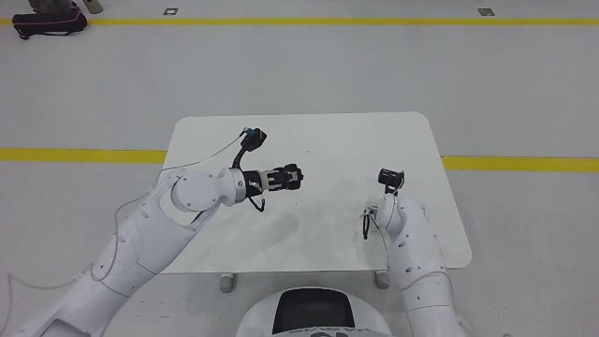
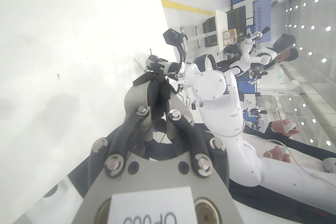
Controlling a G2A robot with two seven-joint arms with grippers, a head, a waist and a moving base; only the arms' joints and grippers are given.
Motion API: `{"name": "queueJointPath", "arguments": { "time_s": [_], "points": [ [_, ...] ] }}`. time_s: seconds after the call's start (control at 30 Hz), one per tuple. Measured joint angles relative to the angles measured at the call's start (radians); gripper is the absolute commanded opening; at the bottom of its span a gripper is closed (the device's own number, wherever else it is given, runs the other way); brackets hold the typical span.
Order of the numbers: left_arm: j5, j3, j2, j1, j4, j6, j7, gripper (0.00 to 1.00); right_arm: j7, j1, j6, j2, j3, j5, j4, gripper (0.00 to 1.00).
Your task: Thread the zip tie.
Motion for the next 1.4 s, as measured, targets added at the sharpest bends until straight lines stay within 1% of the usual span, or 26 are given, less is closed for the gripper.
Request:
{"name": "queueJointPath", "arguments": {
  "time_s": [0.5,0.63,0.73,0.83,0.93,1.03,1.07,1.1,1.13,1.33,1.4],
  "points": [
    [0.000,0.000,0.000,0.000,0.000,0.000,0.000,0.00,0.038,-0.084,0.000,0.015,-0.017,0.000,-0.188,0.00],
    [0.000,0.000,0.000,0.000,0.000,0.000,0.000,0.00,0.048,-0.108,0.000,0.014,-0.005,0.001,-0.264,0.00],
    [0.000,0.000,0.000,0.000,0.000,0.000,0.000,0.00,0.050,-0.124,-0.001,0.011,0.012,0.040,-0.324,0.00],
    [0.000,0.000,0.000,0.000,0.000,0.000,0.000,0.00,0.031,-0.139,-0.042,0.014,0.042,0.129,-0.374,0.00],
    [0.000,0.000,0.000,0.000,0.000,0.000,0.000,0.00,0.005,-0.151,-0.121,0.020,0.090,0.252,-0.405,0.00],
    [0.000,0.000,0.000,0.000,0.000,0.000,0.000,0.00,-0.022,-0.159,-0.220,0.028,0.137,0.384,-0.421,0.00],
    [0.000,0.000,0.000,0.000,0.000,0.000,0.000,0.00,-0.031,-0.162,-0.265,0.032,0.155,0.434,-0.423,0.00],
    [0.000,0.000,0.000,0.000,0.000,0.000,0.000,0.00,-0.034,-0.164,-0.289,0.034,0.164,0.457,-0.423,0.00],
    [0.000,0.000,0.000,0.000,0.000,0.000,0.000,0.00,-0.035,-0.164,-0.298,0.034,0.166,0.465,-0.423,0.00],
    [0.000,0.000,0.000,0.000,0.000,0.000,0.000,0.00,-0.034,-0.164,-0.289,0.034,0.164,0.460,-0.422,0.00],
    [0.000,0.000,0.000,0.000,0.000,0.000,0.000,0.00,-0.049,-0.169,-0.308,0.035,0.160,0.480,-0.413,0.00]
  ]
}}
